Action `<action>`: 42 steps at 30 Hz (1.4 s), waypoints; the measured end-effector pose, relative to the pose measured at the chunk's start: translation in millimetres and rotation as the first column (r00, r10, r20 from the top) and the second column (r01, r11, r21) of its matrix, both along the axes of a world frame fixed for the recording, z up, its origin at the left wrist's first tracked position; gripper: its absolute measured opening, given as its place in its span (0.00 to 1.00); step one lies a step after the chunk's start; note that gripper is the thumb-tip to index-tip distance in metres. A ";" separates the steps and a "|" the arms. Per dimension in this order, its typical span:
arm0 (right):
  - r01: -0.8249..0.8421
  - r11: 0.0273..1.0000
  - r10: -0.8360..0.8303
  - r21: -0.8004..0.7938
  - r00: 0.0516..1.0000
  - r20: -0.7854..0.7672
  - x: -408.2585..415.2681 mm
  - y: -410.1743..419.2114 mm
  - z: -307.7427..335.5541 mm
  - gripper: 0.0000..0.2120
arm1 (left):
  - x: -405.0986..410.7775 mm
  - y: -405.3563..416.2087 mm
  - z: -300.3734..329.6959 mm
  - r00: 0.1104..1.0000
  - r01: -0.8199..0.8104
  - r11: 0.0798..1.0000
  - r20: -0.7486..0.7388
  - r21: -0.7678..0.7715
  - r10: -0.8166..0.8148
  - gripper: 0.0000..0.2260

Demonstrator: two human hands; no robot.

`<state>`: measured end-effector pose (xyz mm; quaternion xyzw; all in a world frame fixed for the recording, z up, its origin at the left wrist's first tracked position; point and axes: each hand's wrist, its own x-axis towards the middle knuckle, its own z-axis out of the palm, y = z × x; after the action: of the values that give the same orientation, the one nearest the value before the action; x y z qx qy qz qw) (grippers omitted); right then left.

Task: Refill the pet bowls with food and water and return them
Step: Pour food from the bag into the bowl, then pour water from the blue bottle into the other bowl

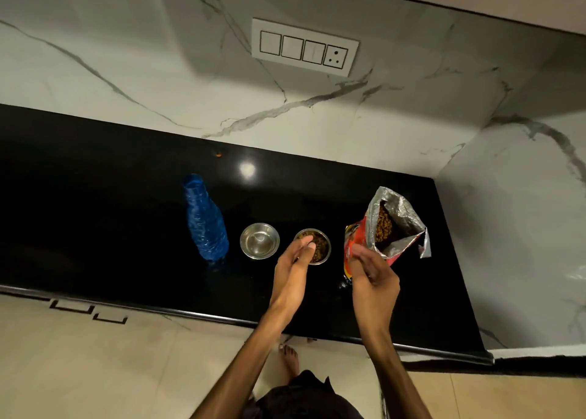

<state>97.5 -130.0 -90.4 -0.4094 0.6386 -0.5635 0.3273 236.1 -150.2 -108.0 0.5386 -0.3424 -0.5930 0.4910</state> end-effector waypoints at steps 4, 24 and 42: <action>-0.038 0.999 0.038 -0.001 0.999 0.002 21.4 3.1 -0.2 0.12 | 20.0 10.3 -0.2 0.999 -0.050 0.999 0.006 -0.010 0.050 0.14; -0.455 0.891 0.455 0.015 0.890 -0.011 146.8 -34.6 -4.2 0.17 | 141.7 27.3 -31.4 0.895 -0.428 0.902 0.116 -0.053 0.432 0.11; -0.736 0.672 0.740 0.078 0.666 -0.094 222.9 -117.1 -73.8 0.49 | 197.6 -0.7 -78.2 0.712 -0.506 0.861 0.542 -0.045 0.447 0.15</action>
<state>320.4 -247.1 -164.2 -0.6596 0.4458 -0.3470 0.4957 433.7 -150.9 -186.2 0.7772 -0.2824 -0.2892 0.4822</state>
